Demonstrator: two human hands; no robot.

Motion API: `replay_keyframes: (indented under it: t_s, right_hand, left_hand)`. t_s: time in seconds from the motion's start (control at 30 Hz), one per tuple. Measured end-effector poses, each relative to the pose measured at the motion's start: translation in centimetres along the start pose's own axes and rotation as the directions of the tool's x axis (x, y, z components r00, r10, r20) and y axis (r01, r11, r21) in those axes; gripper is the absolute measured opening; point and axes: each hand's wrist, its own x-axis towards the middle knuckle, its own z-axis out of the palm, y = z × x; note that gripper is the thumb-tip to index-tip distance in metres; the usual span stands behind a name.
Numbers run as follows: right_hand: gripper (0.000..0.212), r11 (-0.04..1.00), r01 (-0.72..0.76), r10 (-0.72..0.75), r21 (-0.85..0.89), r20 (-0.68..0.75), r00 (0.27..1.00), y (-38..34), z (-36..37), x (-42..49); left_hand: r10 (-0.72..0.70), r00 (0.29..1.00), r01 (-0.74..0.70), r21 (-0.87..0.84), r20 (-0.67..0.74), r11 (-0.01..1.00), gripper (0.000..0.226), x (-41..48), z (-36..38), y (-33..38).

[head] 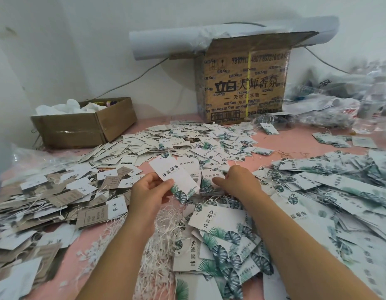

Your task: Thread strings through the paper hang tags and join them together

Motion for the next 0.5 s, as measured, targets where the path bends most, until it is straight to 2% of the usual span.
replay_keyframes:
  t_s: [0.07, 0.17, 0.33, 0.5]
  right_hand:
    - [0.054, 0.997, 0.000, -0.001, -0.072, -0.016, 1.000, -0.18, 0.11, -0.31]
    - [0.059, 0.989, 0.005, -0.007, -0.145, -0.016, 1.000, -0.29, 0.34, -0.52]
    - [0.056, 0.998, -0.006, 0.005, -0.065, -0.019, 1.000, -0.03, 0.28, -0.31]
    - [0.047, 0.998, -0.015, 0.012, -0.060, -0.042, 0.999, -0.12, 0.10, -0.36]
  left_hand:
    - [-0.015, 1.000, 0.015, -0.013, 0.004, 1.000, 0.013, 0.01, -0.01, -0.02]
    - [-0.028, 0.999, 0.028, -0.022, 0.016, 0.999, 0.012, 0.03, -0.06, -0.07]
    - [-0.036, 0.998, 0.037, -0.014, 0.054, 0.999, 0.010, -0.01, -0.03, -0.16]
    - [-0.039, 0.997, 0.041, -0.020, 0.060, 0.999, 0.011, 0.03, -0.08, -0.21]
